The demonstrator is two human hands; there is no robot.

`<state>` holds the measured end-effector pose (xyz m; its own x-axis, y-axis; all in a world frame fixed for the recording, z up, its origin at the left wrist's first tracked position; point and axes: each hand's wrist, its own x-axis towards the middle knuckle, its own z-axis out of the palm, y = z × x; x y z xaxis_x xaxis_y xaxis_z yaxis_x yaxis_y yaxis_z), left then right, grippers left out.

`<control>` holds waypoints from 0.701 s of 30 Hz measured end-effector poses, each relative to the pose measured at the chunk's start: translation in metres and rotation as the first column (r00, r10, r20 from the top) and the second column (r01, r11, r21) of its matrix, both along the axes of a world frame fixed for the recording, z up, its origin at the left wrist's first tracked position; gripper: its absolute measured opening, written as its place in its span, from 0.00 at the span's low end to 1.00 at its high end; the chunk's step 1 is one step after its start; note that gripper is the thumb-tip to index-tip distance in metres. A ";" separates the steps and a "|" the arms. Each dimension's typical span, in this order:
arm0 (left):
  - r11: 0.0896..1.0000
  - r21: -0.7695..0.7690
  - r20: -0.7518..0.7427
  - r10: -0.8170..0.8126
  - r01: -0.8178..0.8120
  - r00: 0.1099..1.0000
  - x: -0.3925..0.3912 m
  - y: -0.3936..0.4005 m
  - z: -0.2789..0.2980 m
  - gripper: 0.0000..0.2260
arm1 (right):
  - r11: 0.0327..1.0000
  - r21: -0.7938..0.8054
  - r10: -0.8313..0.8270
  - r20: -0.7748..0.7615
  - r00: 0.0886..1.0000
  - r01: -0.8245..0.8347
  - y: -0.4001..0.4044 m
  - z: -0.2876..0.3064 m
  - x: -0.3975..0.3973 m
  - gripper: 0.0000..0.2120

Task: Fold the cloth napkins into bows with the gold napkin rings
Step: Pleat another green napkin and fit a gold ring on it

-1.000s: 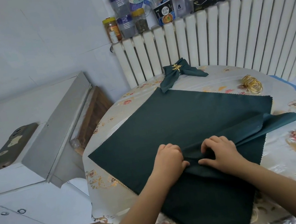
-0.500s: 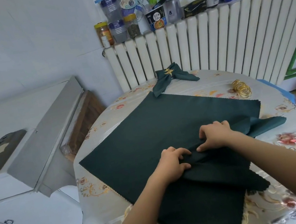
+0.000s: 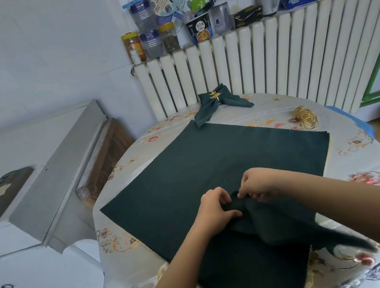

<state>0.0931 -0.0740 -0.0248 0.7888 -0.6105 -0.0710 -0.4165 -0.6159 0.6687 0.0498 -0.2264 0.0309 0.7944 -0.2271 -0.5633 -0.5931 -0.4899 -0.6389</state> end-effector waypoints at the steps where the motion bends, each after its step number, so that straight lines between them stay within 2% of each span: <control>1: 0.999 -0.033 0.019 0.003 -0.002 1.000 0.000 0.002 -0.003 0.14 | 0.992 0.114 -0.051 0.031 0.998 0.048 0.003 -0.004 -0.004 0.08; 3: 0.998 -0.064 0.009 -0.010 0.011 1.000 -0.002 0.005 -0.005 0.11 | 0.960 0.258 -0.139 0.085 0.987 0.113 0.009 -0.012 -0.008 0.08; 5: 0.996 -0.069 -0.048 -0.054 0.051 0.997 -0.001 0.008 0.001 0.03 | 0.927 0.327 -0.230 0.115 0.966 0.182 0.014 -0.021 -0.009 0.08; 7: 0.995 -0.003 -0.100 -0.095 0.095 0.990 0.005 0.012 0.010 0.06 | 0.904 0.359 -0.293 0.126 0.948 0.232 0.016 -0.027 -0.012 0.08; 10: 0.997 0.062 -0.306 -0.024 0.045 0.952 0.009 0.018 0.026 0.11 | 0.855 0.457 -0.333 0.123 0.935 0.244 0.020 -0.032 -0.019 0.07; 11: 0.993 0.109 -0.327 -0.013 0.052 0.945 0.010 0.020 0.029 0.13 | 0.852 0.472 -0.323 0.138 0.936 0.224 0.021 -0.034 -0.022 0.07; 13: 0.939 0.305 -0.171 -0.111 0.160 0.979 0.009 0.021 0.032 0.18 | 0.876 0.451 -0.287 0.199 0.937 0.172 0.022 -0.038 -0.026 0.08; 14: 0.897 0.398 -0.080 -0.176 0.193 0.981 0.007 0.021 0.030 0.17 | 0.904 0.404 -0.248 0.237 0.939 0.137 0.022 -0.040 -0.027 0.09; 15: 0.876 0.437 -0.017 -0.218 0.203 0.976 0.004 0.022 0.028 0.14 | 0.953 0.291 -0.174 0.293 0.940 0.085 0.022 -0.040 -0.028 0.09; 16: 0.875 0.443 0.015 -0.226 0.196 0.974 -0.001 0.022 0.027 0.11 | 0.995 0.099 -0.058 0.355 0.933 0.024 0.020 -0.041 -0.028 0.10; 17: 0.887 0.426 0.037 -0.211 0.175 0.977 -0.003 0.022 0.025 0.10 | 0.991 -0.127 0.091 0.393 0.915 -0.044 0.017 -0.042 -0.026 0.11; 18: 0.900 0.407 0.054 -0.192 0.154 0.980 -0.005 0.022 0.023 0.10 | 0.939 -0.331 0.233 0.399 0.887 -0.098 0.014 -0.042 -0.023 0.11; 19: 0.908 0.396 0.073 -0.176 0.133 0.982 -0.007 0.022 0.022 0.10 | 0.872 -0.470 0.339 0.383 0.859 -0.135 0.013 -0.044 -0.021 0.11; 21: 0.924 0.370 0.102 -0.142 0.095 0.985 -0.006 0.024 0.023 0.10 | 0.817 -0.552 0.408 0.352 0.842 -0.166 0.009 -0.046 -0.016 0.10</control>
